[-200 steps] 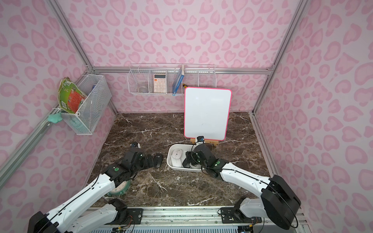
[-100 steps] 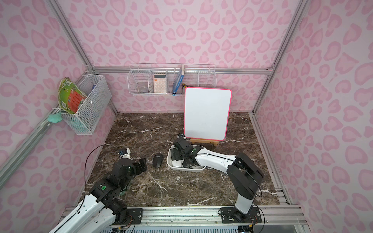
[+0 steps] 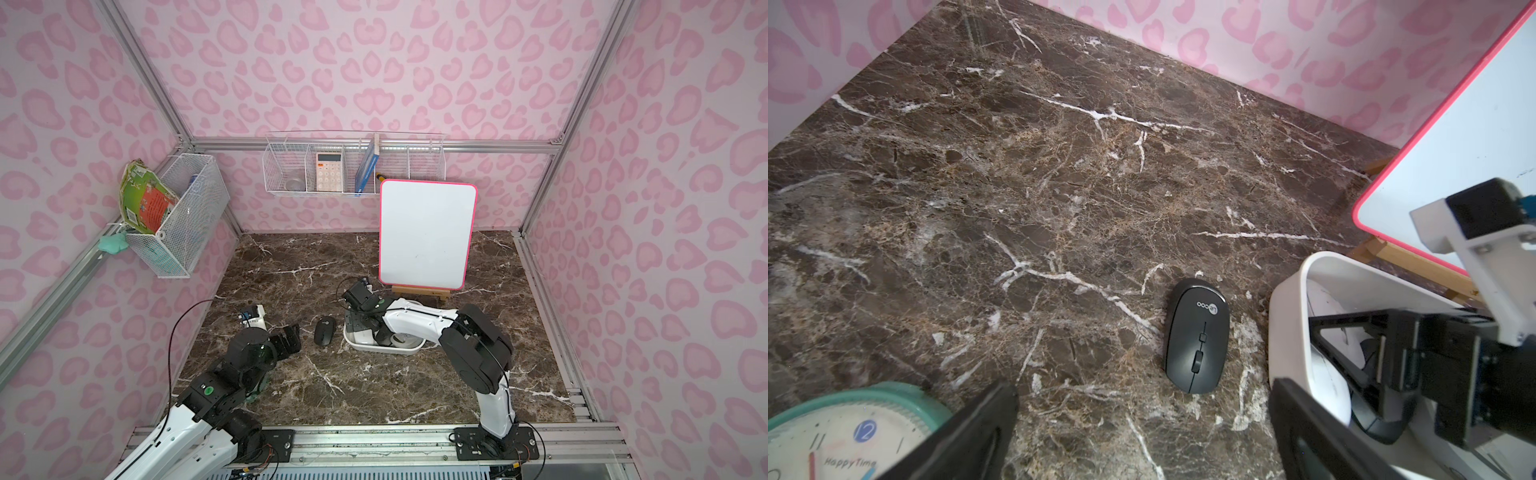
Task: Take out the mouse from the storage box
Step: Pick up the mouse from the storage box.
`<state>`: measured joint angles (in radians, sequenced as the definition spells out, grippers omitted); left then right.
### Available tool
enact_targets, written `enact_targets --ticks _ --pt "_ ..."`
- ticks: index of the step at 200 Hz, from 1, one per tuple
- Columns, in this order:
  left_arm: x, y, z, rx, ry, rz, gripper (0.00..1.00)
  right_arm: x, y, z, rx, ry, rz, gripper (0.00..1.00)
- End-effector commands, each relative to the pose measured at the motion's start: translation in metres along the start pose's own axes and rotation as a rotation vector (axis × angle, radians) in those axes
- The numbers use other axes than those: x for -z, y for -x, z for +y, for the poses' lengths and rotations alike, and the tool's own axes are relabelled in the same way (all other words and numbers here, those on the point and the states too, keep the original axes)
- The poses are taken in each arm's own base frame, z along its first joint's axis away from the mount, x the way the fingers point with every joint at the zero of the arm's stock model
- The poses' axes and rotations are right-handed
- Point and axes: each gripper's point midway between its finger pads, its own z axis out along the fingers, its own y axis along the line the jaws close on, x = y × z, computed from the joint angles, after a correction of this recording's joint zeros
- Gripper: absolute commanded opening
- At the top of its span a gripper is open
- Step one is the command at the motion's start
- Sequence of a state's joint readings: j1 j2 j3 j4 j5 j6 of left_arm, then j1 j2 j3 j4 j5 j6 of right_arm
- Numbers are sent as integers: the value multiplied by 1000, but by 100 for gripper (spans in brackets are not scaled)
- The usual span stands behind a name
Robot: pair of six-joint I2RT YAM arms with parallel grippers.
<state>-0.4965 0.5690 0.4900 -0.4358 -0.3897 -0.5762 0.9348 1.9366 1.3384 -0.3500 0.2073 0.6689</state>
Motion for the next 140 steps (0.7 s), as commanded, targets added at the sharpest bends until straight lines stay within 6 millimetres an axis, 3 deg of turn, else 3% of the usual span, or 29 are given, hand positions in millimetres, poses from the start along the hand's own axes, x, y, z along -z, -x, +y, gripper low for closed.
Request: enact_targets --ticks 1,39,140 --pt "1 0 3 -1 13 0 99 1 -3 -11 -16 -62 10 89" --pt "1 0 3 -1 15 0 99 6 -3 -28 -43 -145 -8 84" --pt "-1 -1 4 -7 28 5 99 -12 -3 -22 -65 -50 19 84"
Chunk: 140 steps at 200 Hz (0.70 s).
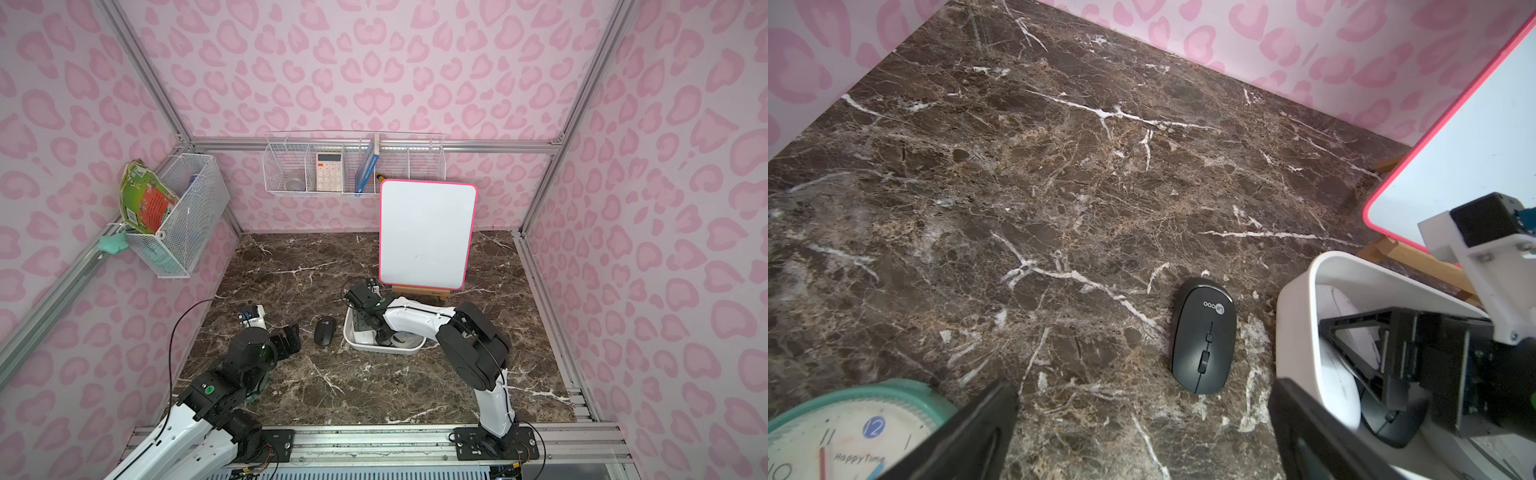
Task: Take out the mouse from the storage box
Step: Pick up the mouse from the storage box.
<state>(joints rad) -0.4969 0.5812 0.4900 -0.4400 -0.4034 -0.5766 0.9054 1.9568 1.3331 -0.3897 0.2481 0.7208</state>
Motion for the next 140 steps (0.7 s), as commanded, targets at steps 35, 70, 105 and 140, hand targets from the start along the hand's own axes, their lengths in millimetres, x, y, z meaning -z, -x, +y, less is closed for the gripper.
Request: enact_targets --ticks 35,70,105,140 --pt "-1 0 2 -4 12 4 99 -7 -1 10 -16 118 12 80" --pt "-1 0 2 -4 13 3 99 -8 -1 11 -16 134 9 73" --pt "-2 0 1 -5 16 4 99 -6 0 10 -13 133 2 65" --pt "-3 -1 1 -6 17 7 99 0 3 10 -1 124 -19 60"
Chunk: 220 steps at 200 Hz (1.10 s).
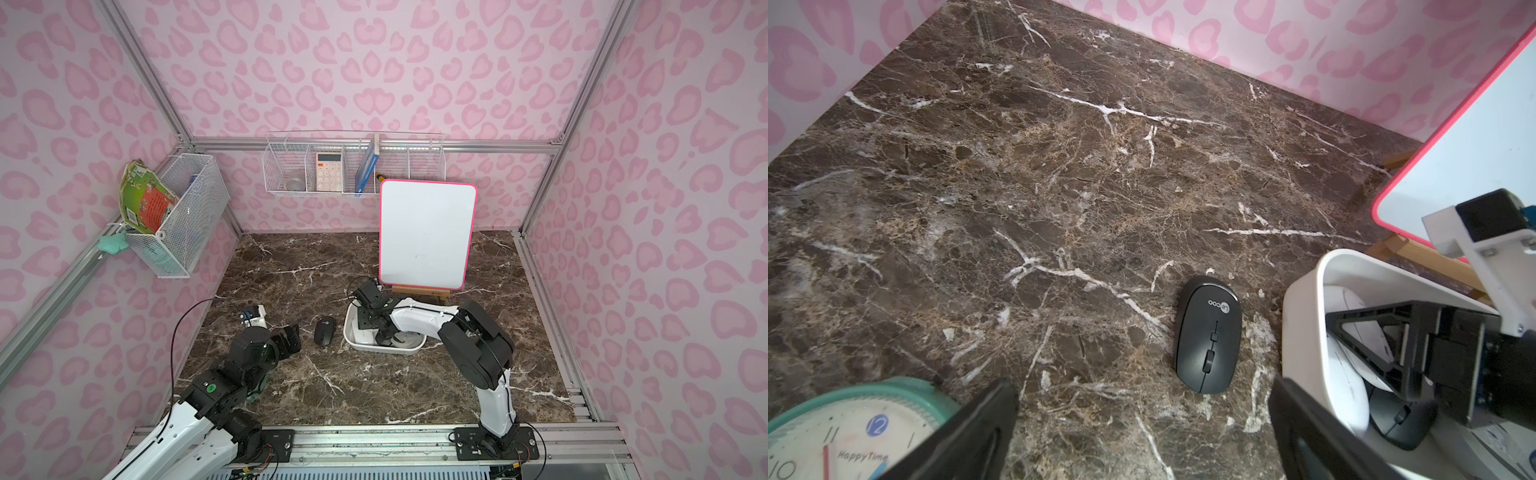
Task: Take out the mouse from the storage box
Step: Pick up the mouse from the storage box, then place the mouse at the center of the board.
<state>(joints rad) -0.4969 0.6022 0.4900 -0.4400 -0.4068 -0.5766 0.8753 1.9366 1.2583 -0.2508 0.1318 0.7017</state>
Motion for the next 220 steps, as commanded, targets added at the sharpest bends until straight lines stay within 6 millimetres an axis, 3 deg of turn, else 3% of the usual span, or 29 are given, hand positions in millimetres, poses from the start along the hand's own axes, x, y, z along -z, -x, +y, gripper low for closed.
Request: enact_targets --ticks 1,59,115,150,220 --pt "1 3 0 3 3 -7 99 5 2 2 23 -3 -15 60" --pt "-2 1 0 -4 7 0 99 29 14 9 51 -5 -67 57" --pt "-6 -1 -4 -12 4 15 99 72 30 -1 58 -23 -152 56" --pt "-10 -3 -6 -20 1 25 99 101 36 -35 13 -64 -206 56" --pt "-22 -7 -20 -10 -12 100 99 145 19 -139 -130 -188 -272 56"
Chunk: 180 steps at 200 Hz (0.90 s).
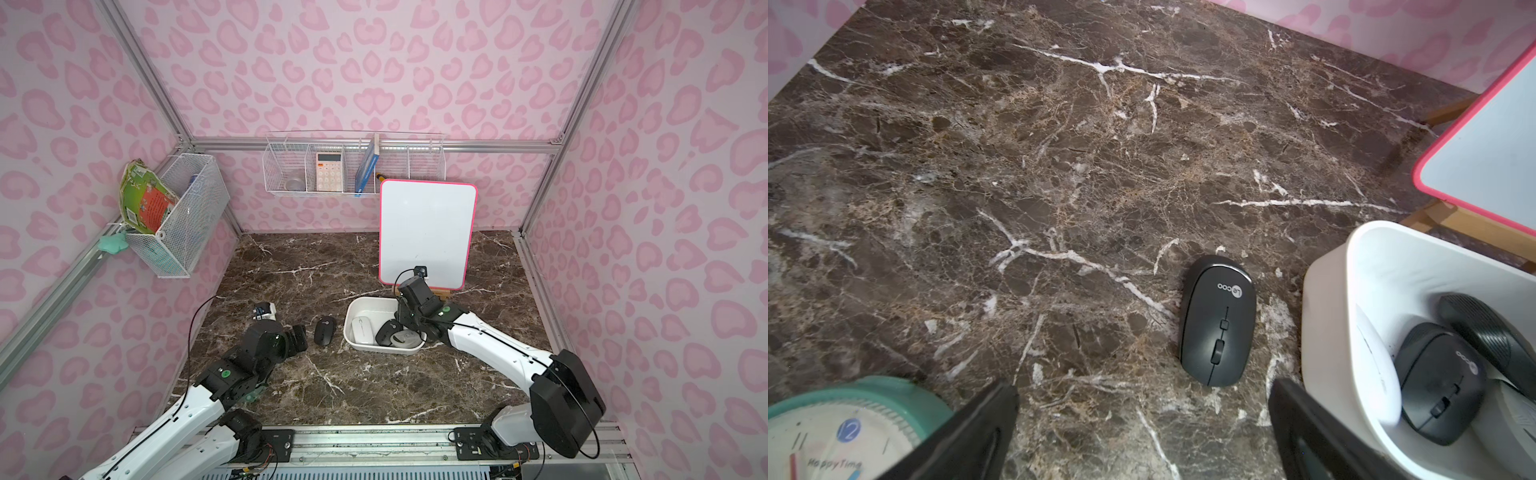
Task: Take out the mouse from the storage box
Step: Place the mouse at the center of the board.
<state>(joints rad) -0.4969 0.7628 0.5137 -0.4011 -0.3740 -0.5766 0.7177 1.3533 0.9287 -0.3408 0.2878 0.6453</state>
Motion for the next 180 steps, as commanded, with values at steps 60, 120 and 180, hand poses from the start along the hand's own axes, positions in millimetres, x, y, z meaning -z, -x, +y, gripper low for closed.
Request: enact_targets --ticks 60,120,180 --pt "-6 18 -36 45 -69 82 99 6 -23 -110 -175 -126 -48 56" --pt "-18 21 -63 50 -94 190 98 -12 -62 -142 -262 -170 15 56" --pt "-28 14 -99 -1 -126 274 97 -31 -88 -147 -262 -194 106 60"
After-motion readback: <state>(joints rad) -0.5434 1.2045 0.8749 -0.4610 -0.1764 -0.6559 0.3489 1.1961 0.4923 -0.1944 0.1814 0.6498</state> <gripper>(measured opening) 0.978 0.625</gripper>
